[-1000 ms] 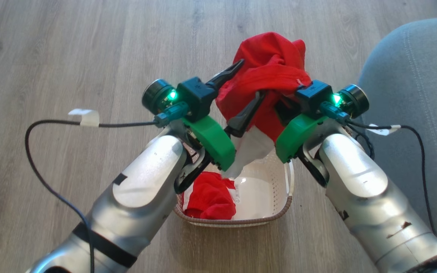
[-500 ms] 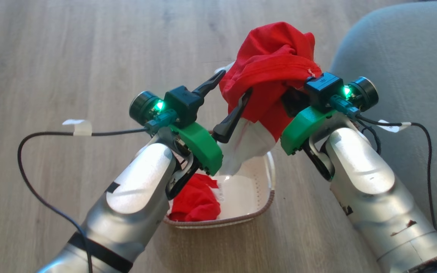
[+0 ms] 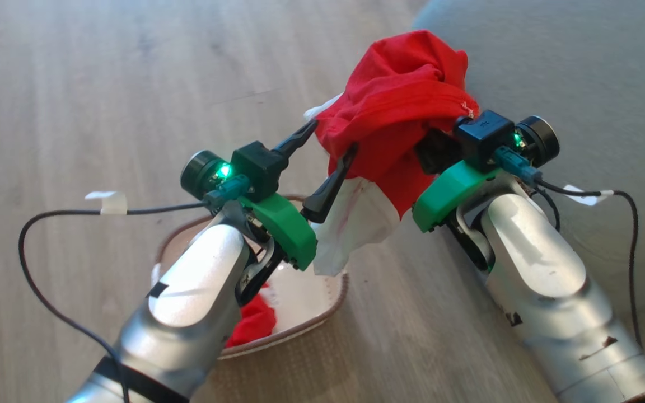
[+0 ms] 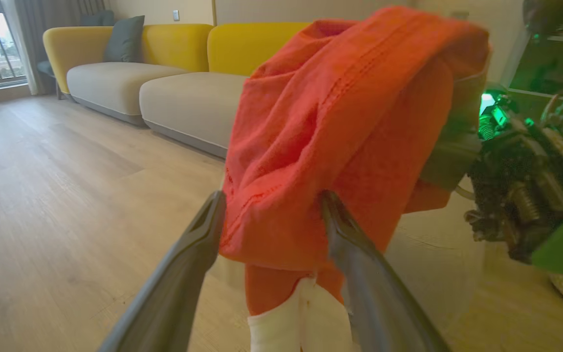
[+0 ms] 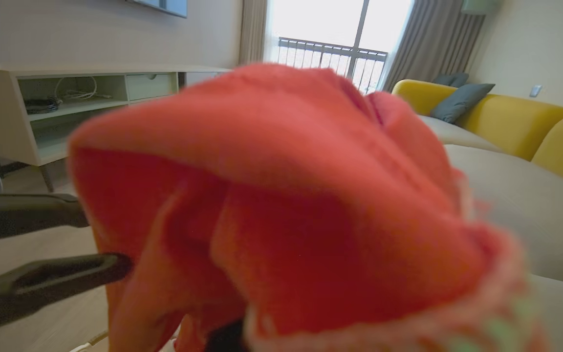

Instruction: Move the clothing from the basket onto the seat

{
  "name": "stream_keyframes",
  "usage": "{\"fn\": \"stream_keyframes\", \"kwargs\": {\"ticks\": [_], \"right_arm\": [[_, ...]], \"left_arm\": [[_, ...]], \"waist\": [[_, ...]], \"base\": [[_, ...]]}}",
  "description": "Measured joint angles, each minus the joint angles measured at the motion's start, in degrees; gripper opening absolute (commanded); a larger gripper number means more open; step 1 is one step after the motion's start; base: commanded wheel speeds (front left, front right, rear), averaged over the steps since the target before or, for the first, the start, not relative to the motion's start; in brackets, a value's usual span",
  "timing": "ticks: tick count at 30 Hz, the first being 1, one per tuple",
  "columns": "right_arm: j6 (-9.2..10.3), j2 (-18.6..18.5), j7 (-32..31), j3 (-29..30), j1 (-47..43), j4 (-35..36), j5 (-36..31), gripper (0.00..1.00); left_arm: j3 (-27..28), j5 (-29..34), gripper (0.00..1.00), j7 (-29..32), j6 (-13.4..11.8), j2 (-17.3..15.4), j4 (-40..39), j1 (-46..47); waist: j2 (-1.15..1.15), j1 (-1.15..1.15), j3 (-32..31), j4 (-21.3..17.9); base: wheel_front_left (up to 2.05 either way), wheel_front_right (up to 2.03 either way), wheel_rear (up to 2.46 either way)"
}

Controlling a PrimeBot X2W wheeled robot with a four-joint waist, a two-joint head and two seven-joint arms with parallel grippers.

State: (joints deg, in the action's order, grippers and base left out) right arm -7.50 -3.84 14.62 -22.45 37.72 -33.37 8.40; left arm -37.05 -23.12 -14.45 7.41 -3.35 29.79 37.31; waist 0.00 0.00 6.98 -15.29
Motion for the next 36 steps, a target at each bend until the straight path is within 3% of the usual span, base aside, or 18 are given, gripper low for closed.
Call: {"fn": "stream_keyframes", "kwargs": {"ticks": [16,25,36], "right_arm": [[0.00,0.01,0.00,4.21,-5.67,6.49,2.19,0.00],[0.00,0.09,0.00,11.26,-10.64,13.23,-1.14,0.00],[0.00,-0.85,0.00,17.28,-5.91,13.92,-5.53,0.00]], "left_arm": [[1.43,0.59,1.00,0.00,0.00,-0.46,-1.30,-3.26],[-2.94,0.51,1.00,0.00,0.00,-0.69,-0.82,0.10],[-6.77,0.25,1.00,0.00,0.00,-4.38,-0.93,1.98]], "waist": [[0.00,0.00,-0.97,-14.55],[0.00,0.00,3.93,-16.37],[0.00,0.01,11.07,-16.86]], "base": [[0.00,0.00,0.00],[0.00,0.00,0.00],[0.00,0.00,0.00]]}}
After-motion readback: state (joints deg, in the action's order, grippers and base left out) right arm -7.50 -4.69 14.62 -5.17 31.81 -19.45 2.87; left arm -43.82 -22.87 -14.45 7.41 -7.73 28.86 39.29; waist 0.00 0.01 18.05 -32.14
